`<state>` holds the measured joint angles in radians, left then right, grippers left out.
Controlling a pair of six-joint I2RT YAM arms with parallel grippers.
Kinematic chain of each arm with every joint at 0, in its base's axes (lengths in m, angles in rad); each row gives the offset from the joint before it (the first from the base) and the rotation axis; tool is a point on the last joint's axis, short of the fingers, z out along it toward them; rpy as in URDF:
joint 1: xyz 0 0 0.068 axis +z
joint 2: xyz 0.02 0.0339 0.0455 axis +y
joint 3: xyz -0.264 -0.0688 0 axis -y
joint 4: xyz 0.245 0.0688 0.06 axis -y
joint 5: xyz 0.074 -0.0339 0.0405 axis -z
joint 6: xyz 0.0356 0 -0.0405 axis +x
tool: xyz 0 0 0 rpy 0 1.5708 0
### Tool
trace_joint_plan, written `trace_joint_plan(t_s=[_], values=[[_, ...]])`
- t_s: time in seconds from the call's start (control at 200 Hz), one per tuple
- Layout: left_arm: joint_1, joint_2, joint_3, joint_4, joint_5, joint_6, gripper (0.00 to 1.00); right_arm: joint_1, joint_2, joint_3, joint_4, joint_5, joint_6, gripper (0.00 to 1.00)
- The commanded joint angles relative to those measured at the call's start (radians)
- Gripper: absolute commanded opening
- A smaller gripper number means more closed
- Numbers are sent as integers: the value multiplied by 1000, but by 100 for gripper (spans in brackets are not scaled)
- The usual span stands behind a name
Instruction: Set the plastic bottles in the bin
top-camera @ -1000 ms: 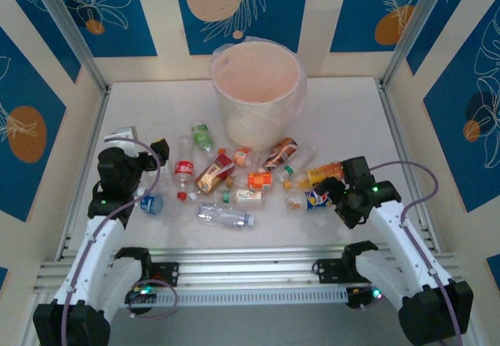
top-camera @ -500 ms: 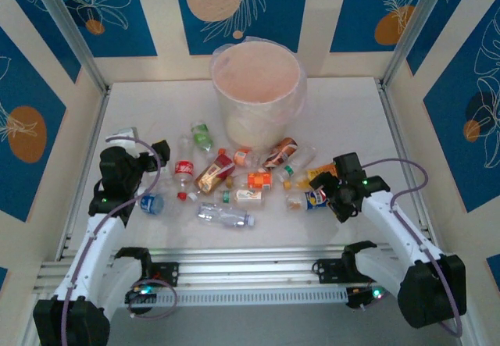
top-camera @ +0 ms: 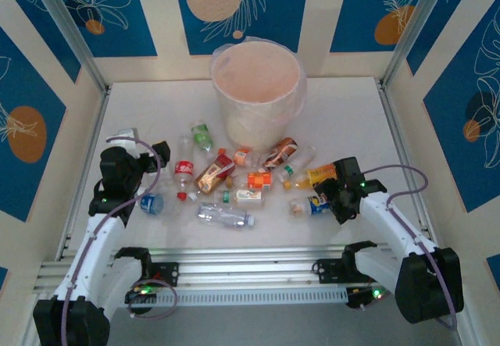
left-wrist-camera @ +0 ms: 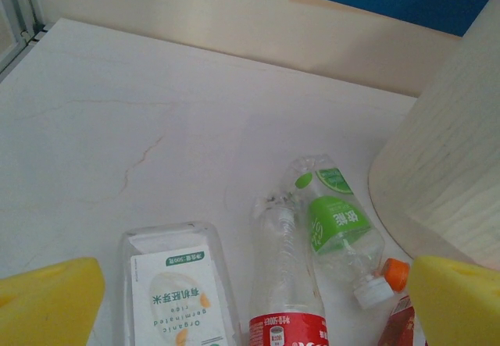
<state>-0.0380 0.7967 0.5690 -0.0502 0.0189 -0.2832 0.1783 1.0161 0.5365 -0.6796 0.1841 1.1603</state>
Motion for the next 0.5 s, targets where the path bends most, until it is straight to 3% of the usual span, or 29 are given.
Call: trace_joint_plan(t_s=[0.0,0.415,0.495], values=[[-10,-10,9,-25,4,-15,100,-18,11,-23,18,30,17,81],[-10,-8,19,-25,5,-24,100,-74,96,-64,123,27,8,80],[-10,-6,21,-28,3,-21,100,-74,128,-59,142,23,6,75]])
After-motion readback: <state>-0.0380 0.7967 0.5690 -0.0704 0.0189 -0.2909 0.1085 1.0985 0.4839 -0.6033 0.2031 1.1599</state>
